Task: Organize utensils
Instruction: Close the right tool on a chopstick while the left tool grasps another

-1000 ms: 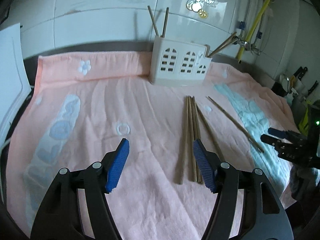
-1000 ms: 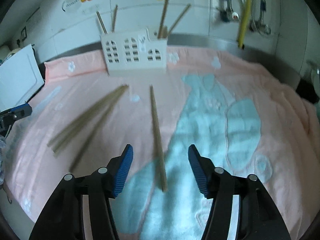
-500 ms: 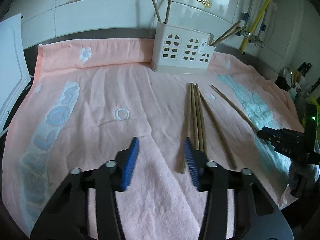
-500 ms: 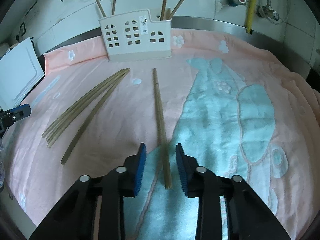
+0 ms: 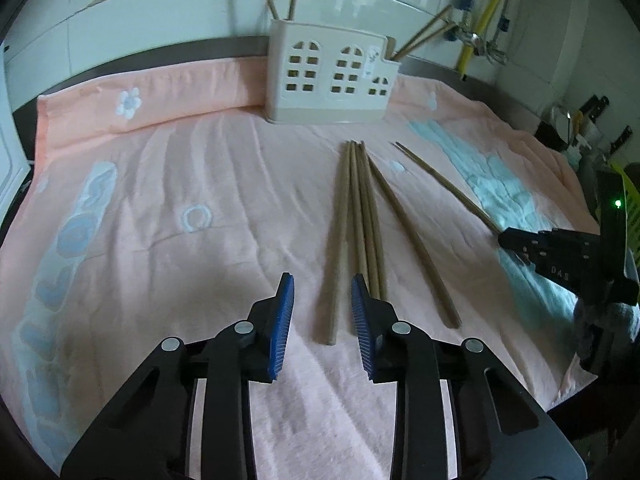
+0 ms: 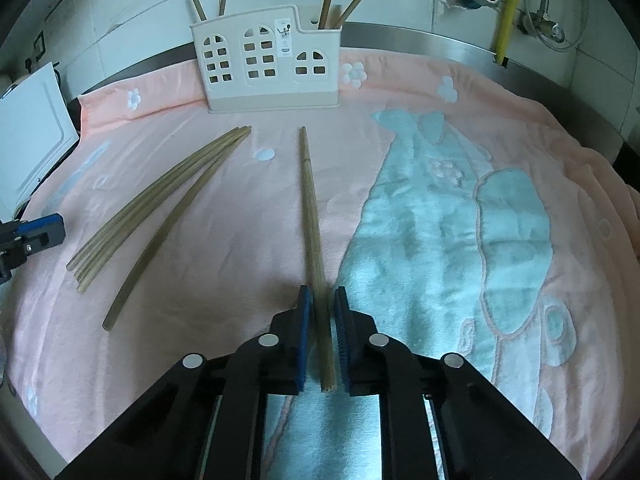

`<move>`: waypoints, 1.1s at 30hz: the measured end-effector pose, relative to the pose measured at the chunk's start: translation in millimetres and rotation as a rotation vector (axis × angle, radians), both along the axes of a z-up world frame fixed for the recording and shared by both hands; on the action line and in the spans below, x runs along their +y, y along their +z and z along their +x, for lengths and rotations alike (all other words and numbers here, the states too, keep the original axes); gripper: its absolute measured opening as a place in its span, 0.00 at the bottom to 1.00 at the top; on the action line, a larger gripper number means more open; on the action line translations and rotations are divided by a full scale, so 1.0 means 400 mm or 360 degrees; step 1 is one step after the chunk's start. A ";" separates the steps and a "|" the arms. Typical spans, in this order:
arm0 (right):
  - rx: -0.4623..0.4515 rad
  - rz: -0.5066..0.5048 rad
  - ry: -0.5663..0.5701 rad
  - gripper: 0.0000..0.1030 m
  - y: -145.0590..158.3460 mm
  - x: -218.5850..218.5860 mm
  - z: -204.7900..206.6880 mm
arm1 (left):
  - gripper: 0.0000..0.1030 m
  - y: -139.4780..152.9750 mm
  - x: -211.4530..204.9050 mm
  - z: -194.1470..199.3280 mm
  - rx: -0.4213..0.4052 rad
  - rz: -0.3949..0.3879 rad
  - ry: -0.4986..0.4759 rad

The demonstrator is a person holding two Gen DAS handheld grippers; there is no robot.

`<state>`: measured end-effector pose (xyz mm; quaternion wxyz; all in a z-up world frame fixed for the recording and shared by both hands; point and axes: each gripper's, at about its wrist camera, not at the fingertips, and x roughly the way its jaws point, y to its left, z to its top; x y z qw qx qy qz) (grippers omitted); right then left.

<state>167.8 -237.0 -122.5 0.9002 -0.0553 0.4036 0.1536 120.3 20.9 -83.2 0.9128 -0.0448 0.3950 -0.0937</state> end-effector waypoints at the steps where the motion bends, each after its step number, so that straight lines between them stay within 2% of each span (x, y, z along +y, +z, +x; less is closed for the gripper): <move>1: -0.0001 0.0000 -0.0001 0.09 0.000 -0.001 0.000 | 0.24 -0.003 -0.008 0.005 0.0008 0.0010 -0.0019; 9: 0.0000 0.0008 -0.0002 0.09 -0.001 -0.003 0.001 | 0.13 -0.034 -0.045 0.049 0.0070 0.0069 -0.0084; 16: -0.0004 0.0012 -0.0001 0.09 -0.002 -0.004 0.001 | 0.11 -0.061 -0.041 0.073 0.0116 0.0089 -0.0054; 24: -0.0031 -0.0018 0.0003 0.09 -0.005 0.003 0.000 | 0.11 -0.064 -0.060 0.077 0.0090 0.0151 -0.0052; 29: -0.0040 -0.0020 -0.0004 0.09 -0.007 0.003 -0.002 | 0.10 -0.063 -0.055 0.081 0.0084 0.0131 -0.0054; 33: -0.0042 -0.0011 -0.0013 0.08 -0.005 0.002 -0.003 | 0.06 -0.061 -0.050 0.080 0.0085 0.0096 -0.0043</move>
